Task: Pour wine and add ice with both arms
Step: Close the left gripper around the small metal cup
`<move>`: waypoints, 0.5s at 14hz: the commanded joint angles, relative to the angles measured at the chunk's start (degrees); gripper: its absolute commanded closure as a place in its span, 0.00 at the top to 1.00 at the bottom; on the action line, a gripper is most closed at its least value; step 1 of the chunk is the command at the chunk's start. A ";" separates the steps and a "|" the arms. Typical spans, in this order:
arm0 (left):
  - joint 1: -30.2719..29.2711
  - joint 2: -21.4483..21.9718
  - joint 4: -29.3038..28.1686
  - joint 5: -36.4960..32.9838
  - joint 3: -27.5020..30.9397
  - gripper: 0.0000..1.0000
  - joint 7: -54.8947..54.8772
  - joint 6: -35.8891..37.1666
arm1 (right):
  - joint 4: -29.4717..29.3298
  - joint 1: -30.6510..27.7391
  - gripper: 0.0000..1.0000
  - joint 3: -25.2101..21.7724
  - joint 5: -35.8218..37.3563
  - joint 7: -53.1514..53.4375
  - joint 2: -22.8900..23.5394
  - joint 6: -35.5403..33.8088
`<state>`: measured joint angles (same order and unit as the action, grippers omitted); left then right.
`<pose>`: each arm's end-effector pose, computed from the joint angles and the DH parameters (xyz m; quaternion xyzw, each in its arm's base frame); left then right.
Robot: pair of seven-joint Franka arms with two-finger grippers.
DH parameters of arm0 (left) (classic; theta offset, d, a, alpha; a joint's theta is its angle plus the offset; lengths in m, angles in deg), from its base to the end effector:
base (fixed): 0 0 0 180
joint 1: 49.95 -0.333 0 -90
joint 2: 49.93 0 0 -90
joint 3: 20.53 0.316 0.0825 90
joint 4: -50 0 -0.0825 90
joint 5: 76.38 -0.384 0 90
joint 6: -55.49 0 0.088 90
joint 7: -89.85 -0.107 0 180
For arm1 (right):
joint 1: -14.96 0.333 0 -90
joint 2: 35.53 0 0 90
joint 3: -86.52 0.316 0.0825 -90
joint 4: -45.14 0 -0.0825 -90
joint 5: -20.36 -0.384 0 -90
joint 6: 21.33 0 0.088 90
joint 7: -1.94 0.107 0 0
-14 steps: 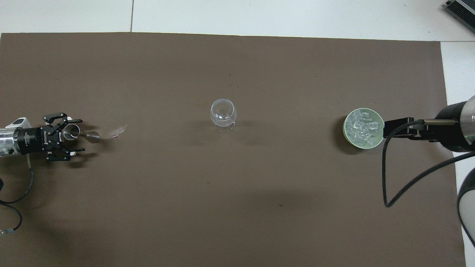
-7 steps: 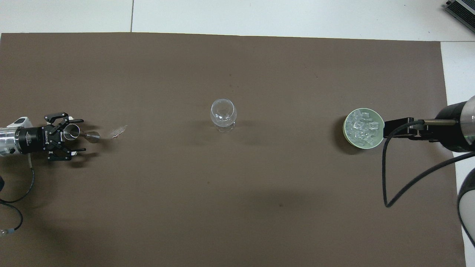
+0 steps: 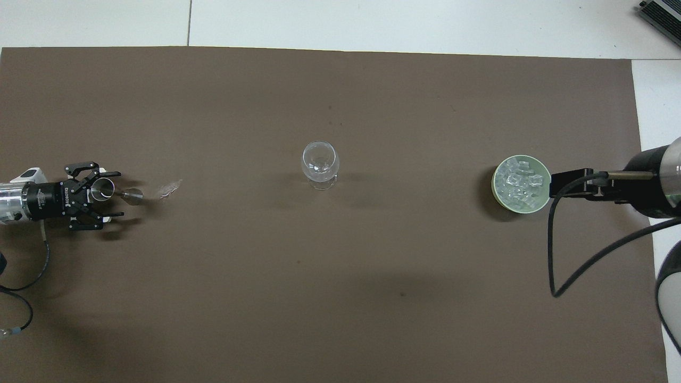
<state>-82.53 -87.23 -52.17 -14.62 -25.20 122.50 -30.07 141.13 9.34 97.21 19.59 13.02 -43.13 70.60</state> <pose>0.5596 0.1870 0.2069 0.5520 0.5455 -0.4092 0.4798 0.5139 0.0539 0.6477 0.9981 -0.0529 0.0302 0.0013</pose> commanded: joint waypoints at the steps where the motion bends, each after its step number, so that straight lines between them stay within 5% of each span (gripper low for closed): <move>1: 0.41 -0.84 0.84 0.82 0.36 0.85 -0.39 1.10 | 0.07 -0.80 1.00 0.39 -0.99 0.43 -0.22 -0.52; 7: -0.11 -0.75 1.01 0.82 0.36 0.78 -0.22 2.68 | 0.07 -0.80 1.00 0.47 -0.99 0.43 -0.22 -0.52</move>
<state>-82.55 -87.31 -52.17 -14.62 -25.19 122.48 -29.20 141.13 9.34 97.21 19.59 13.02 -43.13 70.60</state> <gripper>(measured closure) 0.216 0.000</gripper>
